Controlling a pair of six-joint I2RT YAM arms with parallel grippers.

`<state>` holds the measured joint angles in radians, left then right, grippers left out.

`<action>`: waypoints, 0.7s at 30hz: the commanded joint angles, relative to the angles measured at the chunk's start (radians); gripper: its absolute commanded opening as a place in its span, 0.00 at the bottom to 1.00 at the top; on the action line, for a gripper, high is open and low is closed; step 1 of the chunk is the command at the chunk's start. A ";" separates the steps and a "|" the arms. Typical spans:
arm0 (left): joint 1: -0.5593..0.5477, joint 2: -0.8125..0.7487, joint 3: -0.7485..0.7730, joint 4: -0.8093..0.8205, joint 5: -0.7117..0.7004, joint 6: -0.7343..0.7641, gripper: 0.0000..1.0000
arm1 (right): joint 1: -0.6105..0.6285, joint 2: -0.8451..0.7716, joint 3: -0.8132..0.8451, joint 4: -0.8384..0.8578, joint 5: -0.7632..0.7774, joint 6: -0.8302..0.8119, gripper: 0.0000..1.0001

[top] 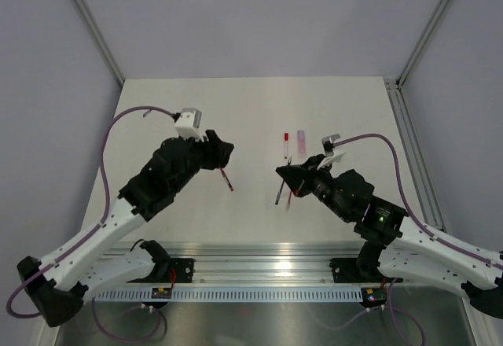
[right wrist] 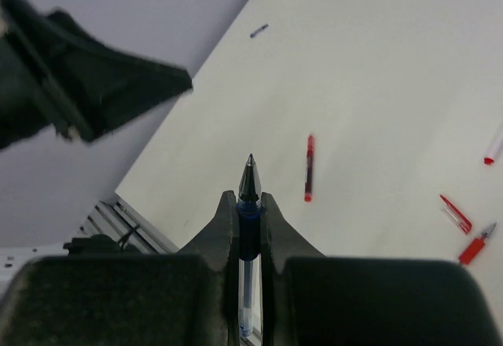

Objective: Insert the pens into the pen caps
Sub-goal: Move the pen cap to the center of the board.

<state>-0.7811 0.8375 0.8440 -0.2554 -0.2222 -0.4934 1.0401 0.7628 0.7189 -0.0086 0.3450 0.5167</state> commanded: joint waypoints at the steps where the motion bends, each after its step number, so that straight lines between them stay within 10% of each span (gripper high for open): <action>1: 0.127 0.173 0.147 -0.036 -0.111 0.029 0.56 | -0.009 -0.023 -0.019 -0.089 -0.020 -0.003 0.00; 10: 0.687 0.602 0.314 0.011 0.047 -0.020 0.50 | -0.009 -0.079 -0.075 -0.146 -0.037 -0.020 0.00; 21: 0.950 1.003 0.565 0.029 0.145 0.019 0.58 | -0.011 -0.048 -0.047 -0.139 -0.081 -0.072 0.00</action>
<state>0.1551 1.7573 1.2915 -0.2707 -0.1314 -0.4995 1.0378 0.7029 0.6426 -0.1627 0.2779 0.4850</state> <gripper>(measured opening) 0.560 0.079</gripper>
